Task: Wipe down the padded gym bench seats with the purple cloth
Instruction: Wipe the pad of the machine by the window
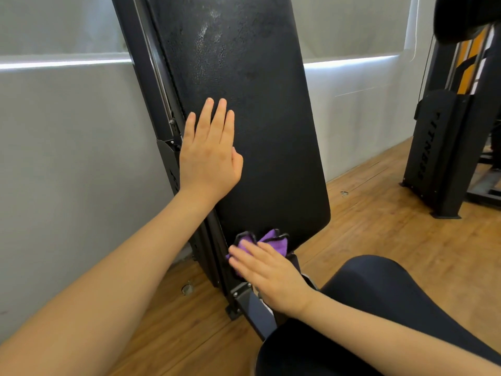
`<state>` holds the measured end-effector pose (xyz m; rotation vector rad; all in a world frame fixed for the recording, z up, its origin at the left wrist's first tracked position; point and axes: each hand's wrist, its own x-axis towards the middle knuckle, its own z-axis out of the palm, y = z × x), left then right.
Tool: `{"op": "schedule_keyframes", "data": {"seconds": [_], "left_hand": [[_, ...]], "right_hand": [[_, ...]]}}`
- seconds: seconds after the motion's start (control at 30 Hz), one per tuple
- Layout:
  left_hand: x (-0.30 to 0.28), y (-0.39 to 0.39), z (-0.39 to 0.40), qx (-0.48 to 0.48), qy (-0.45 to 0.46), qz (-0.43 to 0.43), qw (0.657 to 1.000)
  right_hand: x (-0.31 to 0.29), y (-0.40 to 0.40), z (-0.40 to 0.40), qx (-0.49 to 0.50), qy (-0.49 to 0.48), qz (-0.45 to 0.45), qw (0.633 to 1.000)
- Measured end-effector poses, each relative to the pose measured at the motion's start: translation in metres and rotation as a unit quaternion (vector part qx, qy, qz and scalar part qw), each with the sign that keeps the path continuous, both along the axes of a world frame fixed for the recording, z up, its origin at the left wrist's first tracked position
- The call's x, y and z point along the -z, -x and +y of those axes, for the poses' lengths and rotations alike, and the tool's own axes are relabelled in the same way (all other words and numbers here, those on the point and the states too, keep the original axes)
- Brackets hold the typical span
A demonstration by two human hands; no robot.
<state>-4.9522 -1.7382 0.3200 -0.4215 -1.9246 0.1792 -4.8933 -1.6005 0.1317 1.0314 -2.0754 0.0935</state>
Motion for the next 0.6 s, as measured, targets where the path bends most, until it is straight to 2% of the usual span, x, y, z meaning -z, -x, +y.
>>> {"op": "schedule_keyframes", "data": {"seconds": [0.1,0.27,0.4,0.5,0.6], "left_hand": [[-0.001,0.000,-0.001,-0.007,0.004,0.000,1.000],[-0.001,-0.001,0.000,-0.002,0.007,0.000,1.000],[0.000,0.000,0.000,0.000,0.000,0.002,1.000],[0.001,0.001,0.000,-0.001,-0.001,0.007,1.000],[0.000,0.001,-0.001,-0.001,0.001,0.007,1.000]], "right_hand": [[0.001,0.004,0.010,-0.026,-0.131,0.045,0.990],[0.009,0.027,0.073,0.014,-0.286,0.073,0.955],[0.007,0.041,0.117,0.076,-0.293,0.051,0.952],[0.000,0.043,0.114,0.051,-0.286,0.051,0.956],[-0.007,0.042,0.120,0.047,-0.257,0.012,0.965]]}}
